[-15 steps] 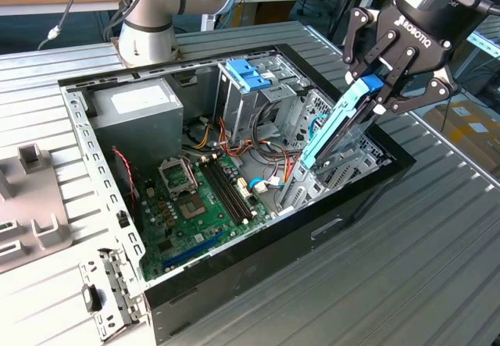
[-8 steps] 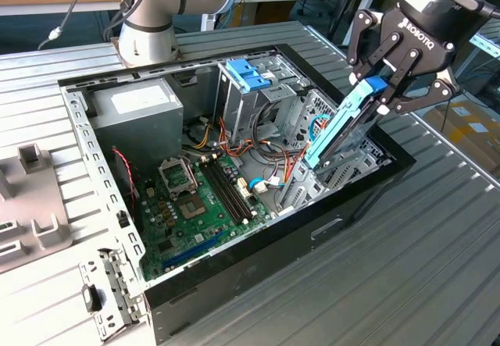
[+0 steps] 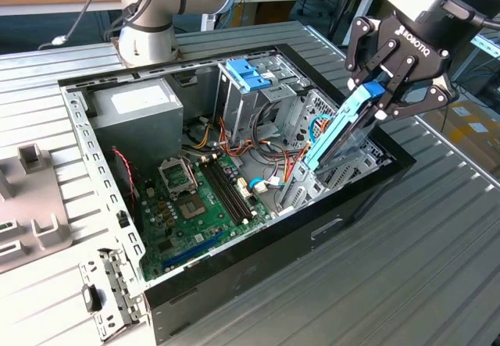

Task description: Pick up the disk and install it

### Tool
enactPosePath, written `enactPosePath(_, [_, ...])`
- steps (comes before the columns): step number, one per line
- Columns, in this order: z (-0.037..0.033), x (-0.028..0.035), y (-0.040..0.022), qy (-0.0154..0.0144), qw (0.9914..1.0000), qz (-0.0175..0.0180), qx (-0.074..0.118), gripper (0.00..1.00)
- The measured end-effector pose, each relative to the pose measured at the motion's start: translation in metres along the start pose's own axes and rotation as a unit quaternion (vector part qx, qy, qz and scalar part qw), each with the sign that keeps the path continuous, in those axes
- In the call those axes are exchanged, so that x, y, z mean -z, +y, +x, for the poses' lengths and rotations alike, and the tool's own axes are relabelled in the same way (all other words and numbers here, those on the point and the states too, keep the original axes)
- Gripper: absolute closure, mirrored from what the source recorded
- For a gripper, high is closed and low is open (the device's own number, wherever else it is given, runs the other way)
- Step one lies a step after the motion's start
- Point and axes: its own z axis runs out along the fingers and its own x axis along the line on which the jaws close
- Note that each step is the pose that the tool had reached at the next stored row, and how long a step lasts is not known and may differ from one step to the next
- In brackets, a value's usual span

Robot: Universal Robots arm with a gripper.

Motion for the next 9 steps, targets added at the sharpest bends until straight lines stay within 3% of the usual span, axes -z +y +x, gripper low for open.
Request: enactPosePath(9, [0.0007,-0.0068,-0.0007,0.0005,0.99997,0.0009,-0.008,0.63])
